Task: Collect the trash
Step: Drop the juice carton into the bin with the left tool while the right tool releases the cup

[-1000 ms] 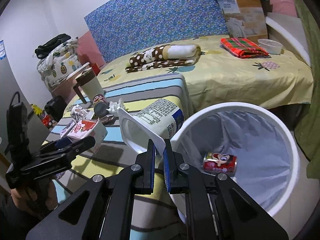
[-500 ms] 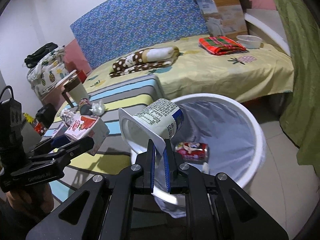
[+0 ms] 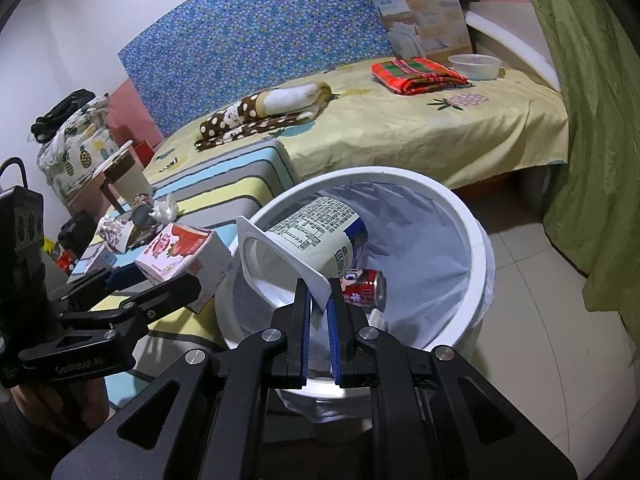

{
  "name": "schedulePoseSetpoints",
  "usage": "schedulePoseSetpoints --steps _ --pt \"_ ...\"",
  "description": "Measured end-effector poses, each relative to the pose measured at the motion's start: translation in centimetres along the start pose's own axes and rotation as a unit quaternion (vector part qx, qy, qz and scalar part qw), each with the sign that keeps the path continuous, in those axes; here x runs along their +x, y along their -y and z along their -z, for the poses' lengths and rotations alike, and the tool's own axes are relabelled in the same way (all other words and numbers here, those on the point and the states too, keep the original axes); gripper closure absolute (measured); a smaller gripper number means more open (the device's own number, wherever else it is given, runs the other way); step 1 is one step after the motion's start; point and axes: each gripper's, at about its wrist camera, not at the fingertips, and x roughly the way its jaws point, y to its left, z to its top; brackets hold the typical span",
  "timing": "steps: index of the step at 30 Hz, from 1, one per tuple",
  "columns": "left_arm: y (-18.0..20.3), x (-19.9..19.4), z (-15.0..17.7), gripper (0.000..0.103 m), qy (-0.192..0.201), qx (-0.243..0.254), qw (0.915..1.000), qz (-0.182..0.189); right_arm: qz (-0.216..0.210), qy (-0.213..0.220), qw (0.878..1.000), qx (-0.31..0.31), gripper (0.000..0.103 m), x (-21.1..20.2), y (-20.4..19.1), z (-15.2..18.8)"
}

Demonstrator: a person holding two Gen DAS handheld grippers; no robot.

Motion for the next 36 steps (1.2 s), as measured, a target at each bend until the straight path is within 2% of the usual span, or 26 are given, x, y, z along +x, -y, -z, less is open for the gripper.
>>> schedulePoseSetpoints --steps 11,21,24,26,27,36 --pt "1.3 1.8 -0.1 0.023 -0.016 0.026 0.9995 0.006 0.003 -0.023 1.000 0.010 0.092 0.8 1.5 0.5" --pt "1.3 1.9 0.1 0.023 -0.010 0.028 0.9996 0.004 0.013 -0.037 0.999 0.019 0.092 1.2 2.0 0.6" --pt "1.2 1.7 0.1 0.022 -0.004 0.025 0.9997 0.004 0.017 -0.037 0.999 0.019 0.086 1.2 2.0 0.6" --pt "1.2 1.4 0.1 0.020 0.000 0.024 0.9997 0.006 0.017 -0.035 0.999 0.020 0.073 1.0 2.0 0.6" --pt "1.2 1.3 0.1 0.020 0.002 0.024 0.9997 0.006 0.017 -0.035 0.999 0.021 0.071 1.1 2.0 0.6" --pt "0.6 0.2 0.2 0.020 0.017 0.018 0.9997 0.002 0.012 -0.021 0.999 0.021 0.070 0.2 1.6 0.4"
